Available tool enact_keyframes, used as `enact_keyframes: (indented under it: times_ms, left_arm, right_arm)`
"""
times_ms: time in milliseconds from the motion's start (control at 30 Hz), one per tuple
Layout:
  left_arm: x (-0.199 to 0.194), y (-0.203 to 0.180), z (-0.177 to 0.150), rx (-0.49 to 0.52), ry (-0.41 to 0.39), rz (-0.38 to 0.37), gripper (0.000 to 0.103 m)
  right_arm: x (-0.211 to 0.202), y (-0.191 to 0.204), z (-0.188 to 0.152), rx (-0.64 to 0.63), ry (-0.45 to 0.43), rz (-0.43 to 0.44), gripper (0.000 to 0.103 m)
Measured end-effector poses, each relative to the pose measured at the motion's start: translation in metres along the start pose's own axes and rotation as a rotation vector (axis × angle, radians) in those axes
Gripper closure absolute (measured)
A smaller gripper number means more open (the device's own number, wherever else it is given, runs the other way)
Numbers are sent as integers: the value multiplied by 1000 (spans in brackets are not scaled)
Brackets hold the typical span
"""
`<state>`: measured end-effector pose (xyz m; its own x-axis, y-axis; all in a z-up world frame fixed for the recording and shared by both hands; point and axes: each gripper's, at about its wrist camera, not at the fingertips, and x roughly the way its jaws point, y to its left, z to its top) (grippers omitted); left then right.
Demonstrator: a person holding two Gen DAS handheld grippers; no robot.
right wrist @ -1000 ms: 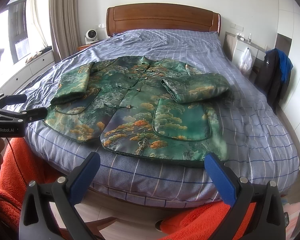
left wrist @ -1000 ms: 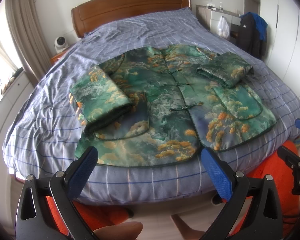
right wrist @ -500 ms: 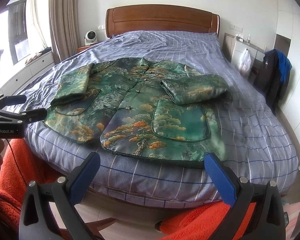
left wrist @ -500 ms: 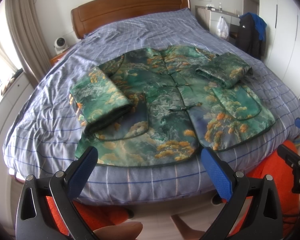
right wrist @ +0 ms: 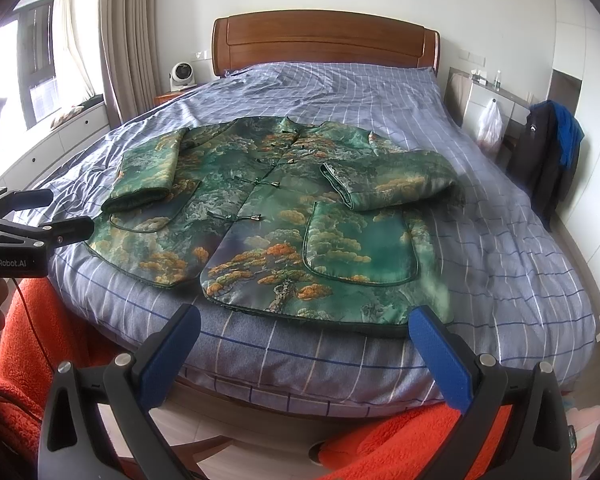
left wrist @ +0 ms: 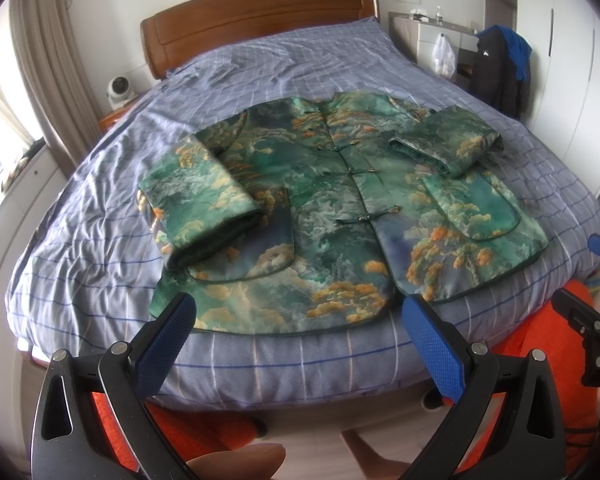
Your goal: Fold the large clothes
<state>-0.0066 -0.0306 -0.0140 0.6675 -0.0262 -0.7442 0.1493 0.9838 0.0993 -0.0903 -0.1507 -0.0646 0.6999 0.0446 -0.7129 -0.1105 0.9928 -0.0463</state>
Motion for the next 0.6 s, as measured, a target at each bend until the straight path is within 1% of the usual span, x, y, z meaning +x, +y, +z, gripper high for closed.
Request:
enact_keyframes:
  times_ms: [600]
  left_arm:
    - [1,-3,-1,0,2,2,0]
  right_arm:
    - [0,-1,0,3,4,2,0]
